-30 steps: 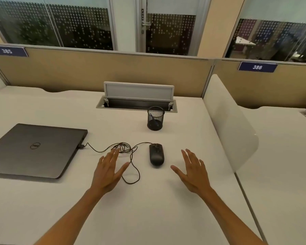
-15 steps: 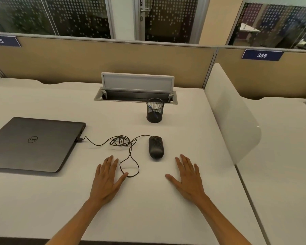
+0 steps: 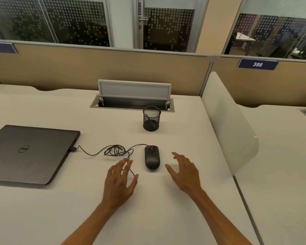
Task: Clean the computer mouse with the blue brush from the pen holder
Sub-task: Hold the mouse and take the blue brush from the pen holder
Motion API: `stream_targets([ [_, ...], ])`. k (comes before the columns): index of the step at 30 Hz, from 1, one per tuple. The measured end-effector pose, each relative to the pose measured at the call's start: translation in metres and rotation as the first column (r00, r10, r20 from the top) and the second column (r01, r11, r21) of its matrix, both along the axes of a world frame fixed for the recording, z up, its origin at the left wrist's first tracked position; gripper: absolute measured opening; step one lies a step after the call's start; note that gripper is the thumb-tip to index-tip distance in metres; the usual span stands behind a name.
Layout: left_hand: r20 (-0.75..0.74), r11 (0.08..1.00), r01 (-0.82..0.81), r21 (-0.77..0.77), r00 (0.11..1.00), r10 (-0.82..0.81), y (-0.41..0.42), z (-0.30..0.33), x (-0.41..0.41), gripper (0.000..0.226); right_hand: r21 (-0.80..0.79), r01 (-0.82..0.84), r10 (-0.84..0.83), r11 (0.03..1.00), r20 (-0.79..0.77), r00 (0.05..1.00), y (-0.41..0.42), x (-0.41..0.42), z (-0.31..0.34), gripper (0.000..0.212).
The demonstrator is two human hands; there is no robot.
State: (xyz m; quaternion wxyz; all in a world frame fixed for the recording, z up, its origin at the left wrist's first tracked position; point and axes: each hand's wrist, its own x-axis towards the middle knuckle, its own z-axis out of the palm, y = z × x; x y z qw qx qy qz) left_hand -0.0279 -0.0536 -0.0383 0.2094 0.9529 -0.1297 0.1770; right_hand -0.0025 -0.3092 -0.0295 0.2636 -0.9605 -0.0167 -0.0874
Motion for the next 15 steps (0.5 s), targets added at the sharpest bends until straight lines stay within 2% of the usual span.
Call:
stream_targets([
  [5,-0.022,0.991,0.011,0.133,1.0,-0.008,-0.038,0.001,0.016,0.055,0.065,0.015,-0.017,0.998,0.04,0.999,0.008,0.045,0.027,0.036],
  [15,-0.23,0.97,-0.141,0.197,0.955,0.186,-0.085,-0.007,0.038,0.091,0.086,-0.067,0.066,0.994,0.016,0.998,0.028,0.13,0.059,0.036],
])
